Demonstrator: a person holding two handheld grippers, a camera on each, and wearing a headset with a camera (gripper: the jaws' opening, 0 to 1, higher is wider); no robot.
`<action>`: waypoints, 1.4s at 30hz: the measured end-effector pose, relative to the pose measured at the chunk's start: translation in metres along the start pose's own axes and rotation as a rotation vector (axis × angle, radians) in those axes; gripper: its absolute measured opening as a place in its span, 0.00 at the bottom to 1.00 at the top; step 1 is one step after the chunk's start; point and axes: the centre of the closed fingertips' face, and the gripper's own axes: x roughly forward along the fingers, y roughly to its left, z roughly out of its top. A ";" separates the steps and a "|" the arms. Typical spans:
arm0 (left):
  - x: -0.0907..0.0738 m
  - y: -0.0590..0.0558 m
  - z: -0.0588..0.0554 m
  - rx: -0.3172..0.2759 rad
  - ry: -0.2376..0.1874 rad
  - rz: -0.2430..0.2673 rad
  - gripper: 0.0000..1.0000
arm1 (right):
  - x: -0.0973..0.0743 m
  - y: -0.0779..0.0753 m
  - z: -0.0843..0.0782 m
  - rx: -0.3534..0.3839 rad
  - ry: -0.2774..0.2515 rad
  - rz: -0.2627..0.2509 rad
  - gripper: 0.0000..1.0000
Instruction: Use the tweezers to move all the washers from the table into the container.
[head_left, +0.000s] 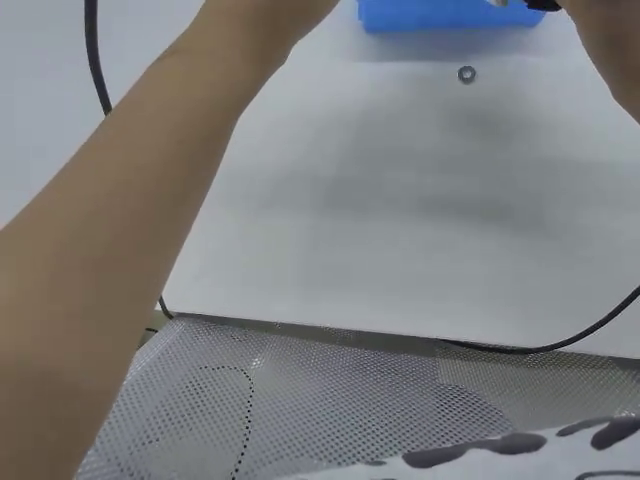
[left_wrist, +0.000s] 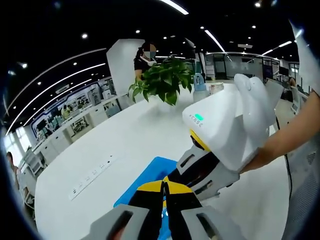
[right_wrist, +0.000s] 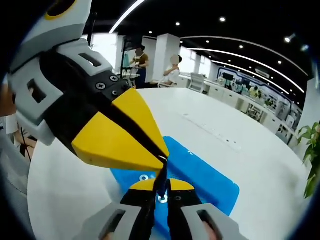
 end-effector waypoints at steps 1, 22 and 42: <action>-0.002 0.000 0.001 0.001 -0.004 -0.001 0.00 | -0.003 0.000 0.002 -0.001 -0.005 -0.006 0.04; -0.049 -0.047 0.041 -0.020 -0.127 -0.075 0.00 | -0.071 0.030 0.021 0.147 -0.125 -0.093 0.05; -0.030 -0.072 0.000 -0.022 -0.007 -0.141 0.00 | -0.055 0.049 -0.029 0.173 -0.010 -0.037 0.06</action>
